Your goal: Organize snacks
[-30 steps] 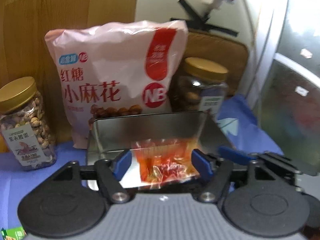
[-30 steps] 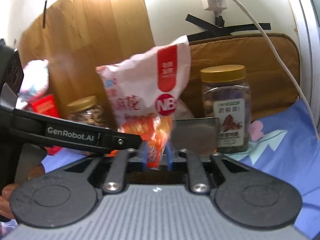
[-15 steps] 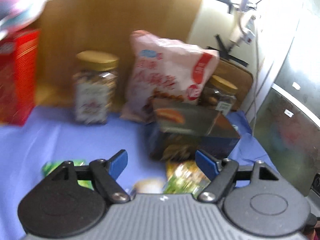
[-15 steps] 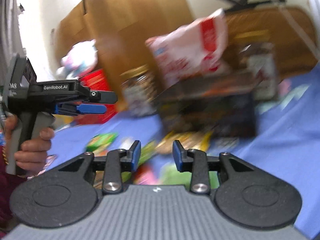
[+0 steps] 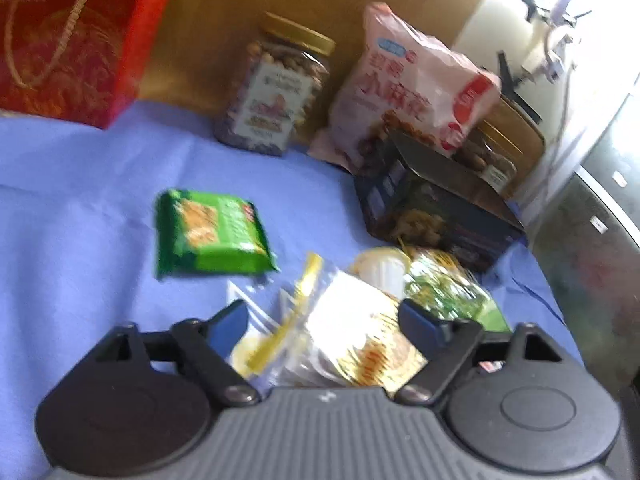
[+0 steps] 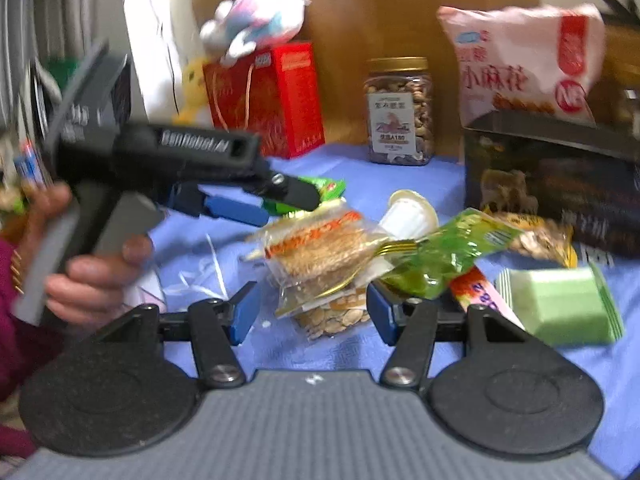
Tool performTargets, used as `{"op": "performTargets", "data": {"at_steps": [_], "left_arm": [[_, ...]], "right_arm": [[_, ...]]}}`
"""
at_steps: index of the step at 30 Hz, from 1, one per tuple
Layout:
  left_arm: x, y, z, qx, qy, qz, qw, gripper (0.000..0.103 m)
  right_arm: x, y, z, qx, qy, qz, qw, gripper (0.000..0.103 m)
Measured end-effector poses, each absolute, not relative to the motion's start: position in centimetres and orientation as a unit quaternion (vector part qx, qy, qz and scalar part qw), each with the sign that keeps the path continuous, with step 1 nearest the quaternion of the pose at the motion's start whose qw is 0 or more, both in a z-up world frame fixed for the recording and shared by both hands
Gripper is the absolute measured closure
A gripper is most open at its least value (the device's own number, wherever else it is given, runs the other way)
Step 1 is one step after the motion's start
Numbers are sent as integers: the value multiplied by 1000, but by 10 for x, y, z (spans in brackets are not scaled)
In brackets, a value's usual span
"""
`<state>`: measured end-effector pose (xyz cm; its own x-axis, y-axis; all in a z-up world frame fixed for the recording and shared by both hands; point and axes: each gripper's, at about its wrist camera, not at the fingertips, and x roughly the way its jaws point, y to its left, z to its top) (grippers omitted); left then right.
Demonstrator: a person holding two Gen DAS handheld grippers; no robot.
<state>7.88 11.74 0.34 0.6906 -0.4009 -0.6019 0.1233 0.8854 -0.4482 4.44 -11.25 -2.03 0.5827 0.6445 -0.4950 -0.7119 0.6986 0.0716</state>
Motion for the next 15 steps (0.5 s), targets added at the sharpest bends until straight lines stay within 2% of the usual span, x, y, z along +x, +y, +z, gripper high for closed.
{"op": "performTargets", "data": {"at_steps": [1, 2, 3, 4, 5, 6, 15], "left_arm": [[79, 114, 1, -185, 371, -151, 897, 40], [77, 110, -1, -179, 373, -152, 898, 40], [73, 109, -1, -177, 365, -150, 902, 46], [69, 108, 1, -175, 361, -155, 903, 57], [64, 108, 4, -180, 358, -160, 902, 58], [60, 107, 8, -180, 356, -159, 903, 61], [55, 77, 45, -154, 319, -171, 920, 60]], "right_arm": [[45, -109, -23, -77, 249, 380, 887, 42], [46, -107, -25, -84, 248, 382, 887, 42], [47, -105, -26, -90, 245, 375, 890, 47], [46, -105, -27, -95, 240, 365, 895, 55], [46, -107, -26, -99, 237, 359, 897, 70], [47, -110, -24, -95, 237, 360, 897, 72], [30, -137, -1, -97, 171, 348, 917, 74]]}}
